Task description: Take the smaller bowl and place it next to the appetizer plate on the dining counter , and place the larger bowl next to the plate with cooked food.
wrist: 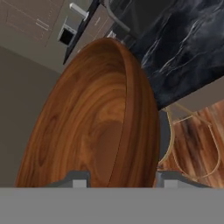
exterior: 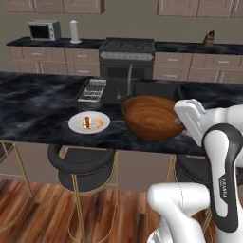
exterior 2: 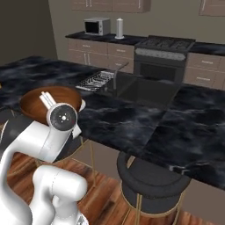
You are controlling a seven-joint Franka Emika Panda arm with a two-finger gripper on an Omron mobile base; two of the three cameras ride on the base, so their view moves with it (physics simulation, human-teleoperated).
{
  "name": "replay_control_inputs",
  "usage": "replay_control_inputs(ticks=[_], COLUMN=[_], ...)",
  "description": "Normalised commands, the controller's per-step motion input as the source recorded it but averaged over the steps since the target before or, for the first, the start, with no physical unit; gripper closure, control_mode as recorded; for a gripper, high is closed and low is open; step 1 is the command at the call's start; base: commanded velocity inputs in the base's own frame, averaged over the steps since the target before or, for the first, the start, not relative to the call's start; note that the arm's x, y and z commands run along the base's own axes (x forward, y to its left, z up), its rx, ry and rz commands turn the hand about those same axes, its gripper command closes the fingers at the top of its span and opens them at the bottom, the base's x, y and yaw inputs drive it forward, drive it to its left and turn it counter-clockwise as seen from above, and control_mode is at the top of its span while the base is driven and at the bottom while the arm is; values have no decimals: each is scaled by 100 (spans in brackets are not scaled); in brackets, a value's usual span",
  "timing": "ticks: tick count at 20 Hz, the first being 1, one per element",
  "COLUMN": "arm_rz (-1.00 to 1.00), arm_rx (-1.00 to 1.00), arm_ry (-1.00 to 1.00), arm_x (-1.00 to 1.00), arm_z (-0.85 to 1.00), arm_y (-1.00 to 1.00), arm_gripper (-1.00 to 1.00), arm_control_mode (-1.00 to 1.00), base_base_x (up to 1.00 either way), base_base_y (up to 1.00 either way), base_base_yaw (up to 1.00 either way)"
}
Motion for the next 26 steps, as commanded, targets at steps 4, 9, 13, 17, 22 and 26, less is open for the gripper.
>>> replay_control_inputs(ticks=[4, 9, 13, 17, 22, 26], arm_rz=[0, 0, 0, 0, 0, -1], arm_rx=[0, 0, 0, 0, -3, -11], arm_ry=[0, 0, 0, 0, 0, 13], arm_x=[0, 0, 0, 0, 0, 3], arm_z=[0, 0, 0, 0, -12, -32], arm_y=[0, 0, 0, 0, -21, -16], arm_gripper=[100, 100, 100, 100, 100, 100], arm_control_mode=[100, 100, 100, 100, -100, -100], base_base_x=[67, 62, 57, 46, 6, 0], base_base_y=[33, 25, 23, 18, 2, 0], base_base_yaw=[0, 0, 0, 0, 0, 0])
